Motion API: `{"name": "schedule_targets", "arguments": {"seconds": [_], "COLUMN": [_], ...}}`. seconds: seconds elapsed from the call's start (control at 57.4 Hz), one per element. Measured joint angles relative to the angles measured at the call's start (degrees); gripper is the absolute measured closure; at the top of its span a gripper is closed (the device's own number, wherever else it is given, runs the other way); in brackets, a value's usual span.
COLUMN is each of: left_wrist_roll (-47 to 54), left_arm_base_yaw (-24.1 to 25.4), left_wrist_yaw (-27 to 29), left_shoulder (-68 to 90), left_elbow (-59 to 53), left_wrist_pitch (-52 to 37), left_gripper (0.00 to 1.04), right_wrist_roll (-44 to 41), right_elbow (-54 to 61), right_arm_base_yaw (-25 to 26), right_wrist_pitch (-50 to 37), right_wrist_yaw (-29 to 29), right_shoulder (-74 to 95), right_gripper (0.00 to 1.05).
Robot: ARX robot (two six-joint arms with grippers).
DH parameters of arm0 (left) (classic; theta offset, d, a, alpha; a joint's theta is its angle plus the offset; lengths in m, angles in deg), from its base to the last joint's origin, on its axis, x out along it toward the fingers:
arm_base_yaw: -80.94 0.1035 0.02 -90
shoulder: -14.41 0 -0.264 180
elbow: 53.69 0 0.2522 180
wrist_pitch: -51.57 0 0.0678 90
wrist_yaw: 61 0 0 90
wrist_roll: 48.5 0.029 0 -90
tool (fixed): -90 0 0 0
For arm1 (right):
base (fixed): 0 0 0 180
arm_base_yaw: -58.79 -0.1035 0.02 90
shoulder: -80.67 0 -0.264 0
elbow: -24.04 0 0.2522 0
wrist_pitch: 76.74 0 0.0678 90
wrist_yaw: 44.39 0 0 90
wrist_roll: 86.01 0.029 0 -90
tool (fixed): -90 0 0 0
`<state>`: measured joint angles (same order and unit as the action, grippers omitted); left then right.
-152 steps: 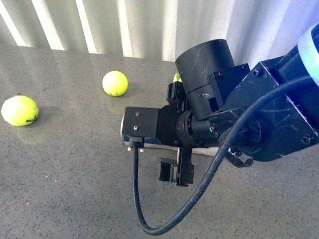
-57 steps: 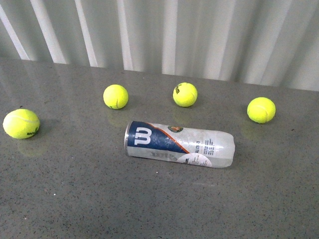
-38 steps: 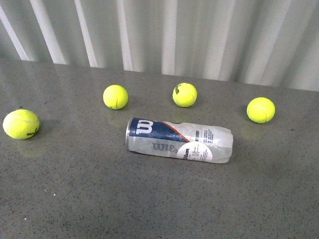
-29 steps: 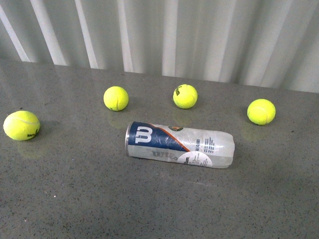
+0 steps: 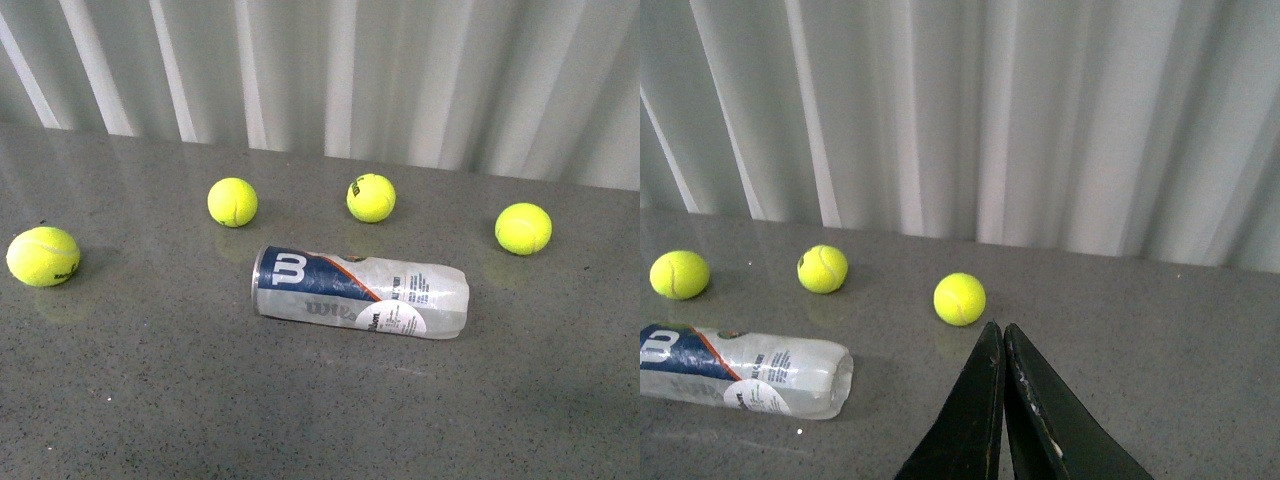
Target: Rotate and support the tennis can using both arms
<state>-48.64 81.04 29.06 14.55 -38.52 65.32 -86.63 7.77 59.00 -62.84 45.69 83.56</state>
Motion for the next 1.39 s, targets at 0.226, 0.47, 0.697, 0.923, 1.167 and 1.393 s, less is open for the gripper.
{"name": "schedule_targets", "arguments": {"seconds": [0.226,0.47,0.697,0.923,1.167,1.393], "left_wrist_roll": [0.0,0.0,0.0,0.0,-0.1,-2.2], "left_arm_base_yaw": [0.0,0.0,0.0,0.0,-1.3,-6.2], "left_wrist_yaw": [0.0,0.0,0.0,0.0,-9.1,-14.7], "left_shoulder": [-0.1,-0.1,-0.1,-0.1,32.2,74.9], "left_elbow": [0.0,0.0,0.0,0.0,16.3,42.5], "left_wrist_pitch": [0.0,0.0,0.0,0.0,0.4,-9.9], "left_gripper": [0.07,0.07,0.07,0.07,0.07,0.07], "right_wrist_roll": [0.0,0.0,0.0,0.1,0.1,0.1], "right_elbow": [2.2,2.2,2.2,2.2,2.2,2.2], "right_arm_base_yaw": [0.0,0.0,0.0,0.0,0.0,0.0], "right_wrist_pitch": [0.0,0.0,0.0,0.0,0.0,0.0], "right_wrist_yaw": [0.0,0.0,0.0,0.0,0.0,0.0], "right_shoulder": [-2.5,-2.7,-2.7,-2.7,-2.7,-2.7], "right_gripper": [1.01,0.8,0.41,0.05,0.07,0.07]}}
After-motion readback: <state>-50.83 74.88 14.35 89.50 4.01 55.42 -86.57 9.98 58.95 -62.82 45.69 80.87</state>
